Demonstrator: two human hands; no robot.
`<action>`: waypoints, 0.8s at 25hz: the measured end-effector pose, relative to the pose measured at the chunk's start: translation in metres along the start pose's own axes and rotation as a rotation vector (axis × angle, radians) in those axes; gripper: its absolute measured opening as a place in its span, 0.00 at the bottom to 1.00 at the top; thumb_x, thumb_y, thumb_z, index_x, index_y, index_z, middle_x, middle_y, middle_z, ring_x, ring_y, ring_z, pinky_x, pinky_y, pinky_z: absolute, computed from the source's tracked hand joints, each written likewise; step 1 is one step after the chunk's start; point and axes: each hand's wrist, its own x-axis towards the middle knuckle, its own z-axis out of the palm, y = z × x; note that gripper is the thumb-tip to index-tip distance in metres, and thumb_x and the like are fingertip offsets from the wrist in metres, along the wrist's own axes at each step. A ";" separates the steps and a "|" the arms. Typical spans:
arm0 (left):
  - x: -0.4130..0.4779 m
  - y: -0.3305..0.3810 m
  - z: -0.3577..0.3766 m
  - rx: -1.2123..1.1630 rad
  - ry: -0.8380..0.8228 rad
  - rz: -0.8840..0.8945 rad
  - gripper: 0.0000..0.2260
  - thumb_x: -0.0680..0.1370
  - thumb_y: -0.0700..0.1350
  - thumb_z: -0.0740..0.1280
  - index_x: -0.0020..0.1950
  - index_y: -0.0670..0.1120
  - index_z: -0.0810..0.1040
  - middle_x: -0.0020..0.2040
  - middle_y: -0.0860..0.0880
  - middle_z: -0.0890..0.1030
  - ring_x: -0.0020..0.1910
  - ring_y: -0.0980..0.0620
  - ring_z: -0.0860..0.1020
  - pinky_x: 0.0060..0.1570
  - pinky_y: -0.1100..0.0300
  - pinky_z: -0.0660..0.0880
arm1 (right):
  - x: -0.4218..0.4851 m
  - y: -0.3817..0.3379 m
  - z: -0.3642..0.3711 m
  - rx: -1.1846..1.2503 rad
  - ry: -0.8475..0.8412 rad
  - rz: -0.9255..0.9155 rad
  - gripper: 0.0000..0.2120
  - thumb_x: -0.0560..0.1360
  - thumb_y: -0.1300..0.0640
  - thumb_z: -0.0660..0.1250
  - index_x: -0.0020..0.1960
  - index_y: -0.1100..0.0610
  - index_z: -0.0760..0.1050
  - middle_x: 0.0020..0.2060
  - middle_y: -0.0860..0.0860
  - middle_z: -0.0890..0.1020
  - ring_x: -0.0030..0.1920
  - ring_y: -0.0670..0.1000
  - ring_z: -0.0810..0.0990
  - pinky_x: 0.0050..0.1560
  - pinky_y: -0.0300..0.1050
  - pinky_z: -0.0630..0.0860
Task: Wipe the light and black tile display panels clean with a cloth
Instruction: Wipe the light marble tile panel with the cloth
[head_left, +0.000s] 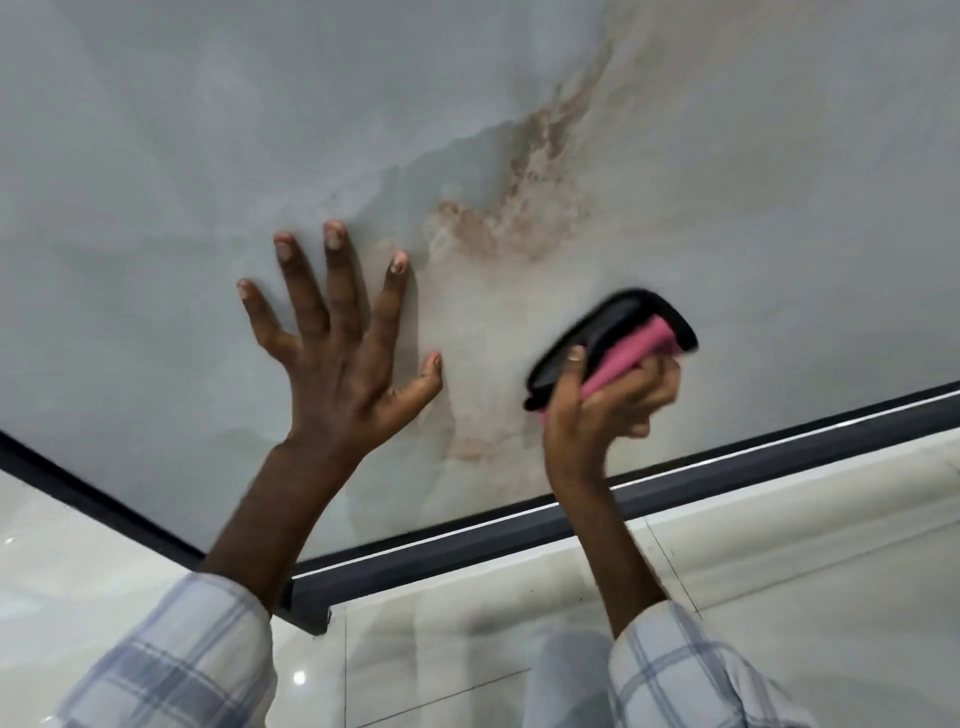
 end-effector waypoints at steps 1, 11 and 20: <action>-0.003 -0.003 -0.001 -0.030 0.012 0.032 0.37 0.80 0.62 0.66 0.84 0.46 0.60 0.81 0.31 0.55 0.77 0.24 0.50 0.74 0.32 0.32 | -0.011 -0.007 0.008 -0.069 -0.030 -0.327 0.33 0.74 0.43 0.68 0.72 0.58 0.62 0.70 0.66 0.65 0.69 0.62 0.67 0.69 0.64 0.64; -0.118 -0.073 0.028 -0.111 0.050 0.129 0.33 0.81 0.51 0.65 0.84 0.46 0.60 0.86 0.44 0.49 0.85 0.40 0.43 0.78 0.39 0.35 | -0.022 0.054 0.014 -0.020 0.124 0.429 0.34 0.80 0.41 0.67 0.75 0.64 0.67 0.71 0.65 0.71 0.72 0.64 0.70 0.68 0.59 0.70; -0.118 -0.068 0.029 -0.292 0.115 0.123 0.30 0.81 0.50 0.64 0.83 0.48 0.64 0.84 0.46 0.56 0.85 0.42 0.43 0.79 0.41 0.37 | -0.096 0.036 0.027 0.351 0.152 0.623 0.22 0.75 0.47 0.75 0.57 0.61 0.74 0.41 0.56 0.80 0.38 0.51 0.83 0.46 0.50 0.83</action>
